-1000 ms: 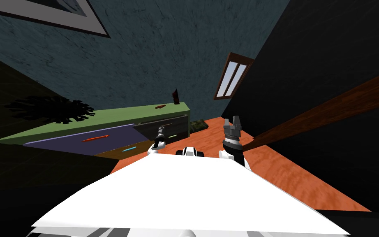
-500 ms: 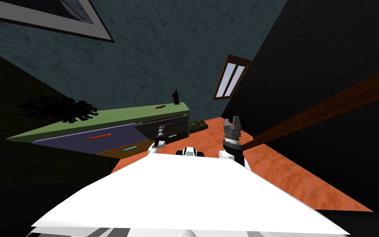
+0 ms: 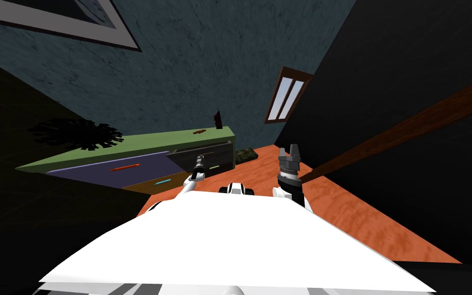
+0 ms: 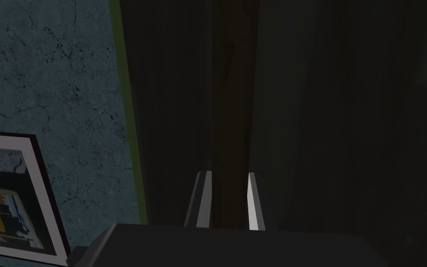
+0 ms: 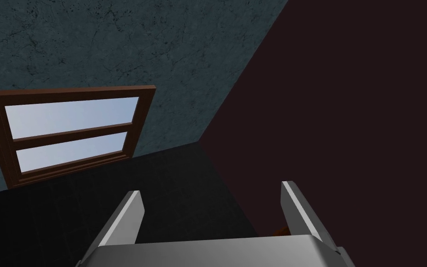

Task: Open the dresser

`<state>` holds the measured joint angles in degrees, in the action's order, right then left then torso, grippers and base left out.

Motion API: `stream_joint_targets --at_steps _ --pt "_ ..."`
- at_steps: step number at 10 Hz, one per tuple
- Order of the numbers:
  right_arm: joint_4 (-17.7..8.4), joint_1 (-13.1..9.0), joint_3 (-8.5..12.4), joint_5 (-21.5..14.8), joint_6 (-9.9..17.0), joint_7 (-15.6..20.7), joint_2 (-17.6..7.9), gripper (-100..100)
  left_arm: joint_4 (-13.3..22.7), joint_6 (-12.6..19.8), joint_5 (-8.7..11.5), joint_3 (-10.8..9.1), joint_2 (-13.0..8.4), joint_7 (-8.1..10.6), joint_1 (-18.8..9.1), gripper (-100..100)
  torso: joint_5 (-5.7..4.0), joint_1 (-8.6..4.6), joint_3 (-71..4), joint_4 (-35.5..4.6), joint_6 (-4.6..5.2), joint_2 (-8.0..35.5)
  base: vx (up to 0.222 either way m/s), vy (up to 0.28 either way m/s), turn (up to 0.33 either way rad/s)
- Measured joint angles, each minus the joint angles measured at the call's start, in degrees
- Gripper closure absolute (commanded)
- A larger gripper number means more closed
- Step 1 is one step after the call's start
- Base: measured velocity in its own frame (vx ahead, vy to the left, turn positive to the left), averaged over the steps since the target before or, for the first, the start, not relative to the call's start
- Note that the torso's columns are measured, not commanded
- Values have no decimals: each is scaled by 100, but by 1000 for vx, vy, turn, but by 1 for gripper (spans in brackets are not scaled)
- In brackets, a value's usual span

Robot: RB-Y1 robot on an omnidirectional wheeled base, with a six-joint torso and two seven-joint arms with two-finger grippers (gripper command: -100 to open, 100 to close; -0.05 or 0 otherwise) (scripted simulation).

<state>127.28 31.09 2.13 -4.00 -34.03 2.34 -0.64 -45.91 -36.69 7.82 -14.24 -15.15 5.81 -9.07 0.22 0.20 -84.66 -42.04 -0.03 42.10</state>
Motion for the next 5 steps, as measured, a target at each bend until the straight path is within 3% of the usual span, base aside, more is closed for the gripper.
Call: stream_joint_targets --at_steps 2,4,5 --pt "0 0 0 0 0 0 0 0 291 -37 10 -8 -29 -7 -123 100 18 26 -18 22 2 -33 -41 -27 1" --pt "0 0 0 0 0 0 0 0 814 -170 67 -2 -231 46 -521 100 -2 4 1 2 -14 3 -101 -75 7" --pt "0 0 0 0 0 0 0 0 891 -142 109 9 -348 88 -631 100 -23 -3 15 -23 -31 33 -113 -71 14"
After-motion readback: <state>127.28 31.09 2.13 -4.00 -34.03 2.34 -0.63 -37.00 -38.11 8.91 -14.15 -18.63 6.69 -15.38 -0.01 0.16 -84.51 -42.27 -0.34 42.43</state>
